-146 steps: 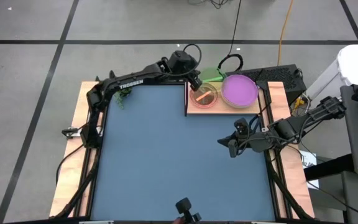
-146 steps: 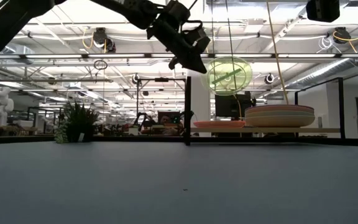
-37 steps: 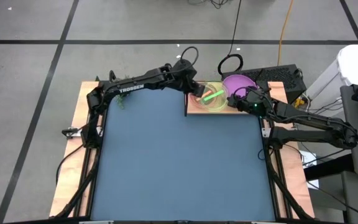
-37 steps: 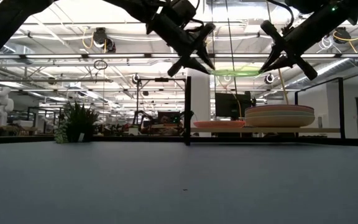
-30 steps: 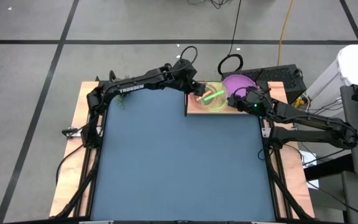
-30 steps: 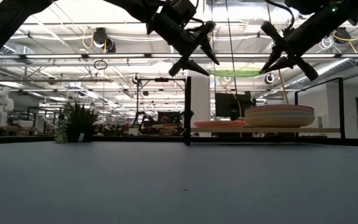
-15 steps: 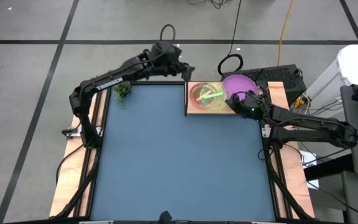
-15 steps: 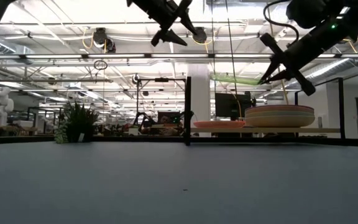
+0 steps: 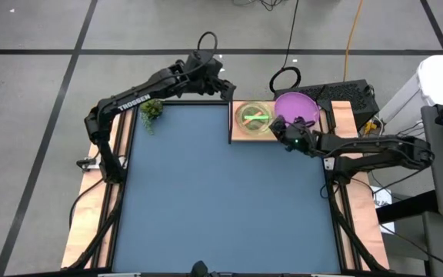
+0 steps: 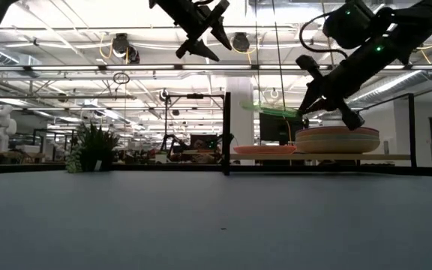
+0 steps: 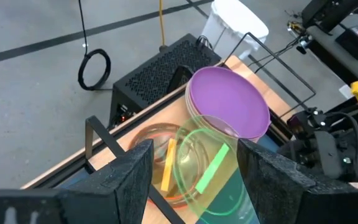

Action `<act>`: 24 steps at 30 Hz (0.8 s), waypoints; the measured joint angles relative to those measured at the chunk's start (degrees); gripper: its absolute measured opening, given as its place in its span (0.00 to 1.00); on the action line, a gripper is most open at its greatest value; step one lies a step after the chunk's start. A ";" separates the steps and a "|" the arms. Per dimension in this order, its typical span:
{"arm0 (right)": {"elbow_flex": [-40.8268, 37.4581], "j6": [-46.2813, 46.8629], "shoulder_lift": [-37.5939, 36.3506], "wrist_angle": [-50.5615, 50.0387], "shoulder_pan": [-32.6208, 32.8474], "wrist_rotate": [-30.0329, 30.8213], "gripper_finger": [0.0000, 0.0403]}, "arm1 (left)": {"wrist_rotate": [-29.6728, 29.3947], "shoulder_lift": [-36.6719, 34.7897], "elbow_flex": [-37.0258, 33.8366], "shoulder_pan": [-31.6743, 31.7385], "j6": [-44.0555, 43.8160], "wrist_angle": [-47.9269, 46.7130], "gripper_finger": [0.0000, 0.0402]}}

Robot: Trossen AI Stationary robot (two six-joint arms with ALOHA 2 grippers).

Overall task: Place and stack plates onto a shelf
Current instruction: Stack the transparent green plate on the transparent orange plate on the shelf

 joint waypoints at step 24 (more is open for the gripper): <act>0.02 12.20 18.07 14.13 -0.54 4.32 0.00 | 0.08 0.00 0.00 -0.56 0.18 -0.40 0.58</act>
